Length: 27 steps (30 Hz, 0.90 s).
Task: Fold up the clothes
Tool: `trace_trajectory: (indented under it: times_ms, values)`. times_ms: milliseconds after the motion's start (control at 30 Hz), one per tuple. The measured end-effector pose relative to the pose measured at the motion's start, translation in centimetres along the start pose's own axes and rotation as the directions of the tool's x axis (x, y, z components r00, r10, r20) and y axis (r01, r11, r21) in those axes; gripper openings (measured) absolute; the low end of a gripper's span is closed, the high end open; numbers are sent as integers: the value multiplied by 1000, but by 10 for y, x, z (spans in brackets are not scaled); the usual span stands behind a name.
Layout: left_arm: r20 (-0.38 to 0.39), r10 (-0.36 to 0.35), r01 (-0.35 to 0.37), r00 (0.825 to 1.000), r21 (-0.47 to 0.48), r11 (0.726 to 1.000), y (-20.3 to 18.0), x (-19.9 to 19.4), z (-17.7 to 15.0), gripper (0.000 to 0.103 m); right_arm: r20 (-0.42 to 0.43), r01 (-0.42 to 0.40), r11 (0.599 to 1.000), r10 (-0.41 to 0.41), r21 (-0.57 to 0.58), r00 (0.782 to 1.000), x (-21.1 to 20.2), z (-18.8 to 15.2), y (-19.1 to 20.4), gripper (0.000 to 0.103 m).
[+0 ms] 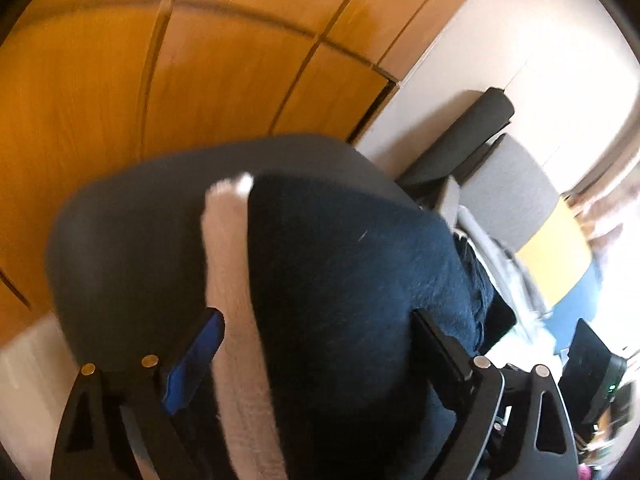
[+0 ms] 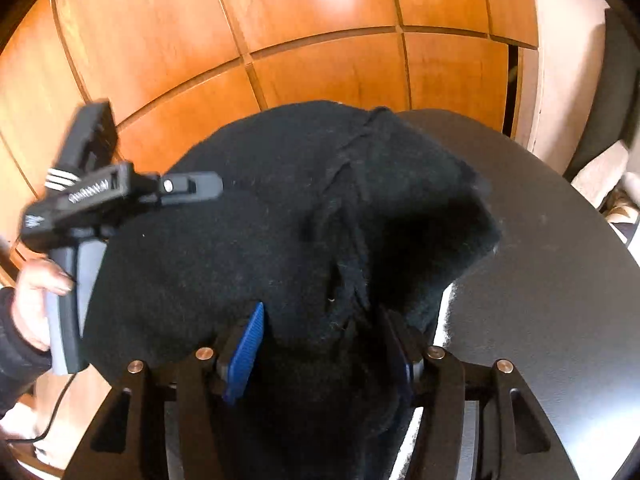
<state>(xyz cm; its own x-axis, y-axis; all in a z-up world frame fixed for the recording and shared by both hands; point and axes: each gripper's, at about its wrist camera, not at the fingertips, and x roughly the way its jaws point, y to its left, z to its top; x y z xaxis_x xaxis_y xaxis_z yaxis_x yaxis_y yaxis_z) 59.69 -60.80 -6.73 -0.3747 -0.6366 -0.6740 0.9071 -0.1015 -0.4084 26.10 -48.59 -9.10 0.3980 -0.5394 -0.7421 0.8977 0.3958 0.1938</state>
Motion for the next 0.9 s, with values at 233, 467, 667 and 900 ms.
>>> trace_trajectory:
  times_ms: [233, 467, 667, 900]
  values:
    - [205, 127, -147, 970, 86, 985, -22, -75, 6, 92, 69, 1, 999, -4, 44, 998, -33, -9, 4, 60]
    - [286, 285, -337, 915, 152, 929, -86, -148, -41, 92, 251, 38, 995, -59, 88, 966, -108, -10, 51, 95]
    - [306, 305, -367, 902, 169, 915, -117, -190, -86, 92, 234, 153, 972, -193, 180, 953, -104, -2, 119, 103]
    - [217, 221, -284, 951, 326, 902, -153, -215, -119, 52, 167, 313, 916, -359, 250, 918, -132, -37, 129, 103]
